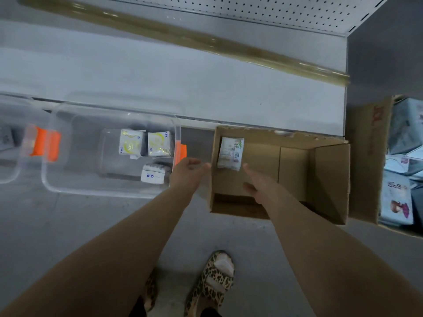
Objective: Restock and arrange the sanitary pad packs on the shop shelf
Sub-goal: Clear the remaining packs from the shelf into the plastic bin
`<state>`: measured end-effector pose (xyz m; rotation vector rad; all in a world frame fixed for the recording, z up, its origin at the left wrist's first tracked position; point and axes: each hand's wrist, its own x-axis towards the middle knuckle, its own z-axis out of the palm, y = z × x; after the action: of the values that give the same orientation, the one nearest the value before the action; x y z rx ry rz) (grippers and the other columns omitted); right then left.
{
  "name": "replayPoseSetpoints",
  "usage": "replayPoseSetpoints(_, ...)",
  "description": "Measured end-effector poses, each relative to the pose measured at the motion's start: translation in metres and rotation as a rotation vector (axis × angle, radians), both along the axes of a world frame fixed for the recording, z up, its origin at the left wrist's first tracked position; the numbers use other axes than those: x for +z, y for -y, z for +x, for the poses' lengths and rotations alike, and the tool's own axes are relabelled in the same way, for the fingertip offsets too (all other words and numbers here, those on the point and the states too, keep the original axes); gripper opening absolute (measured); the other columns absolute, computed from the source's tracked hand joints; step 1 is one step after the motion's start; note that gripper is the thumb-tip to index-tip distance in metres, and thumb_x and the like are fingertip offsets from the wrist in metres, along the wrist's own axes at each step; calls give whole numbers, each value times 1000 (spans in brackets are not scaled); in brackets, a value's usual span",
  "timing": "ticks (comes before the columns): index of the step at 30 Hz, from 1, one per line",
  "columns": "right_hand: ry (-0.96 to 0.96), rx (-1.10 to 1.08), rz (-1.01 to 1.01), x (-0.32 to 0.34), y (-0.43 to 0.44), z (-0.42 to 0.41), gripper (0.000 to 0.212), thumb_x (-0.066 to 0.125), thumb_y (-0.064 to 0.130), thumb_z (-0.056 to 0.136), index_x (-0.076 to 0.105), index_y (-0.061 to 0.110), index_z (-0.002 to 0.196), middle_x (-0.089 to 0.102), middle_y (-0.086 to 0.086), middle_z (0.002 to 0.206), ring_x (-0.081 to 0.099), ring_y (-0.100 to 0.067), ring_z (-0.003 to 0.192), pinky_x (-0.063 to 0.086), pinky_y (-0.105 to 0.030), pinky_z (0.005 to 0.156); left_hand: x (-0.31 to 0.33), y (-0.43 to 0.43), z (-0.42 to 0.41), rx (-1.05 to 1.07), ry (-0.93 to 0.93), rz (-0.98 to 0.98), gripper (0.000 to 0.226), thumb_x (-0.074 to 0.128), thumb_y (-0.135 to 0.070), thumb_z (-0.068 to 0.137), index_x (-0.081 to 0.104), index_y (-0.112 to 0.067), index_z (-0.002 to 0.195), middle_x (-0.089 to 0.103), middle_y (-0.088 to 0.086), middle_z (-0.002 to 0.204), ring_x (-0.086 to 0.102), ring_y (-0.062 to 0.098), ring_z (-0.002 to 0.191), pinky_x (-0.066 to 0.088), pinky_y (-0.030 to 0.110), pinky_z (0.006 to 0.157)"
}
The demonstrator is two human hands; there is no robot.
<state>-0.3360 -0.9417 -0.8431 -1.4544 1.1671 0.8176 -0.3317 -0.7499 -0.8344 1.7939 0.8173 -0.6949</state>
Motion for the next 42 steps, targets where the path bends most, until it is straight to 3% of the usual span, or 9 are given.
replayPoseSetpoints(4, -91, 86, -35, 33, -9, -2, 49, 57, 49, 100, 54, 17, 137, 54, -3, 121, 55, -21, 119, 39, -33, 95, 20, -8, 3, 2, 18, 23, 36, 78, -36, 85, 67, -20, 116, 65, 3, 113, 61, 19, 100, 53, 38, 92)
replayPoseSetpoints(7, -34, 202, -78, 73, -13, 2, 47, 52, 46, 103, 53, 17, 139, 61, 0, 109, 54, -15, 98, 39, -33, 93, 48, -11, 7, -23, 36, 37, 37, 79, -35, 83, 66, -22, 115, 60, 0, 109, 57, 17, 98, 48, 30, 88)
replayPoseSetpoints(11, 95, 443, -190, 136, -16, 15, 55, 48, 45, 105, 38, 19, 152, 46, -5, 151, 50, -21, 123, 33, -30, 91, 102, -18, 18, -60, 120, 74, 52, 84, -46, 66, 64, -27, 110, 63, 5, 118, 61, 24, 110, 49, 38, 101)
replayPoseSetpoints(14, 239, 531, -290, 190, -19, 25, 63, 60, 43, 98, 36, 24, 153, 45, -2, 153, 53, -22, 127, 41, -29, 93, 151, -24, 30, -137, 178, 149, 51, 81, -34, 81, 62, -21, 127, 61, 5, 127, 59, 23, 115, 40, 23, 89)
replayPoseSetpoints(16, 343, 540, -334, 230, -23, 31, 63, 68, 38, 93, 42, 25, 149, 50, -2, 147, 59, -16, 112, 47, -29, 90, 190, -28, 38, -134, 226, 167, 51, 80, -28, 81, 60, -22, 128, 60, 7, 129, 59, 22, 102, 39, 23, 81)
replayPoseSetpoints(20, 535, 700, -438, 317, -31, 43, 67, 75, 34, 88, 45, 22, 146, 51, -6, 146, 49, -24, 133, 41, -33, 108, 276, -36, 50, -200, 349, 250, 56, 80, -25, 79, 58, -25, 131, 50, 14, 131, 60, 31, 109, 43, 27, 88)
replayPoseSetpoints(24, 632, 872, -510, 419, -47, 52, 69, 75, 34, 88, 43, 24, 147, 60, -6, 125, 57, -26, 115, 42, -31, 92, 376, -54, 56, -230, 510, 311, 59, 79, -23, 78, 57, -24, 133, 46, 13, 137, 54, 33, 120, 45, 33, 99)
replayPoseSetpoints(29, 820, 1029, -619, 553, -68, 57, 73, 78, 34, 85, 44, 25, 149, 49, -9, 148, 49, -28, 131, 43, -32, 100, 511, -81, 55, -233, 748, 441, 61, 80, -26, 76, 59, -23, 133, 53, 16, 133, 49, 35, 123, 44, 36, 99)
replayPoseSetpoints(42, 1298, 1109, -774, 832, -115, 49, 71, 75, 32, 89, 40, 23, 151, 47, -9, 149, 53, -28, 127, 46, -35, 99, 783, -150, 21, -119, 1096, 688, 57, 76, -36, 83, 57, -23, 136, 43, 12, 145, 45, 32, 130, 44, 45, 105)
